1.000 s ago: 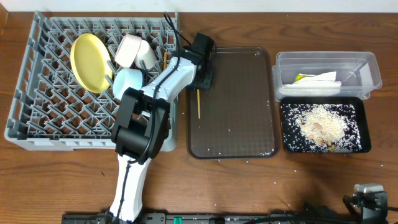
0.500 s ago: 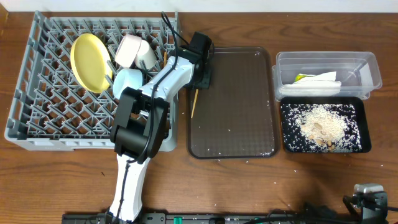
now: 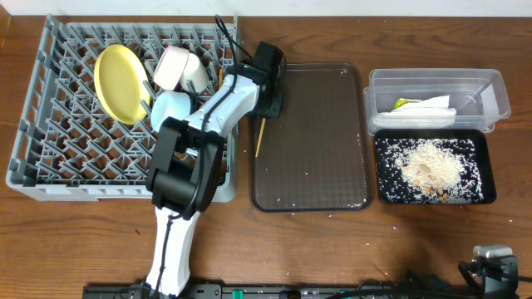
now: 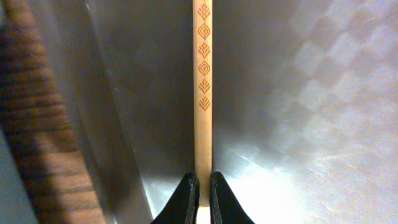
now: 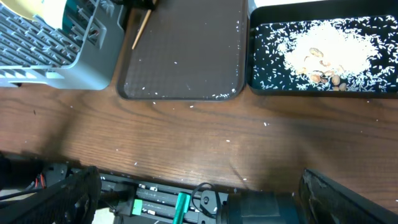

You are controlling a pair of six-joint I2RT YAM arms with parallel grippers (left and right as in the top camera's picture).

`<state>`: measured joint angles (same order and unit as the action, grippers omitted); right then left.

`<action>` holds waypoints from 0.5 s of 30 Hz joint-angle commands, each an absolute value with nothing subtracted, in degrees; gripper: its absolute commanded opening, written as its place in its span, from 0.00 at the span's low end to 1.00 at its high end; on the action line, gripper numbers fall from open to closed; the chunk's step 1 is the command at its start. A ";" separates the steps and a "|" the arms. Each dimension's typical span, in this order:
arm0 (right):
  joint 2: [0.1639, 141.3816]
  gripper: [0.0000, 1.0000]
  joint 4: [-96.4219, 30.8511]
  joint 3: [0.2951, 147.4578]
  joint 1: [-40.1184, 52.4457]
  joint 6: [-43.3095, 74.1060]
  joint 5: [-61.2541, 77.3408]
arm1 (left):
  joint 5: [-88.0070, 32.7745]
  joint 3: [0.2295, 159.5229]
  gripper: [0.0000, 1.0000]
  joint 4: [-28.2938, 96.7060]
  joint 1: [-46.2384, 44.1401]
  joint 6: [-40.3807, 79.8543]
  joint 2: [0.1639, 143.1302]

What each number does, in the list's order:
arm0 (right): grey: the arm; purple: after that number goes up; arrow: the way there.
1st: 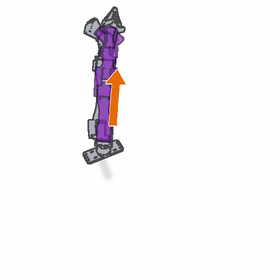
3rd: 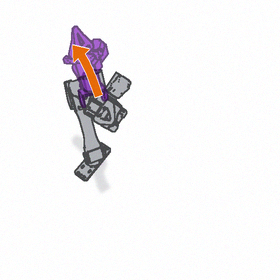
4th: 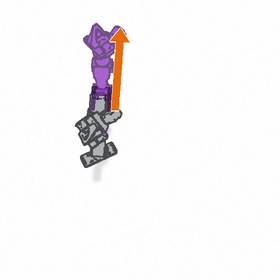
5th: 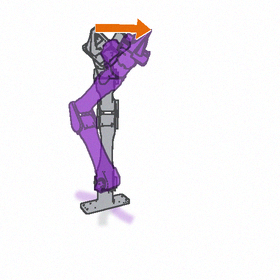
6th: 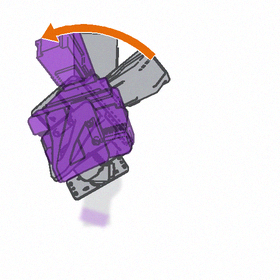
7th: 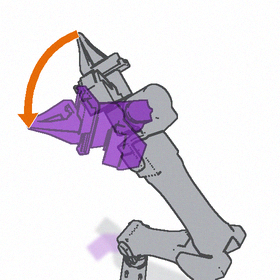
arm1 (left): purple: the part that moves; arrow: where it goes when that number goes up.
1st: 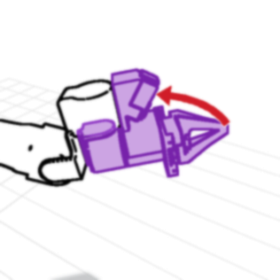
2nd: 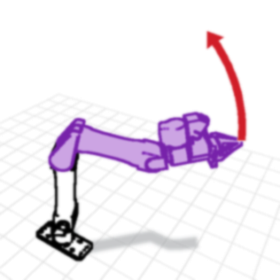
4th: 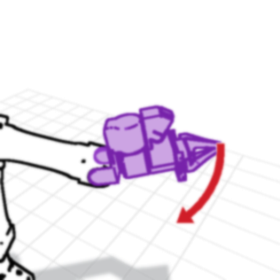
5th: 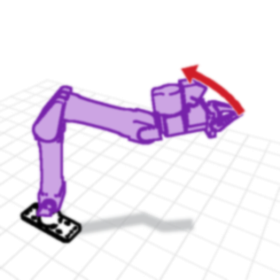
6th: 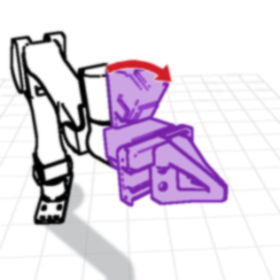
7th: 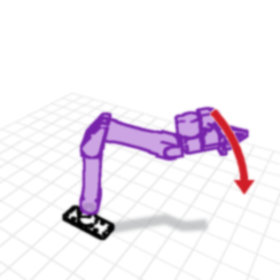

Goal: Sort waste into correct bins and load items into the dishwasher
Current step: 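Grasp the second wooden chopstick with the left gripper, then carry the second chopstick left and insert it into the rack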

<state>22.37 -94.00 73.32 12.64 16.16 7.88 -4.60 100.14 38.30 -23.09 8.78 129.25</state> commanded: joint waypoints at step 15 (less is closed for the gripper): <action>22.39 0.99 -94.08 73.34 11.92 16.69 7.53 | 8.91 101.51 0.07 41.91 -18.74 4.29 106.24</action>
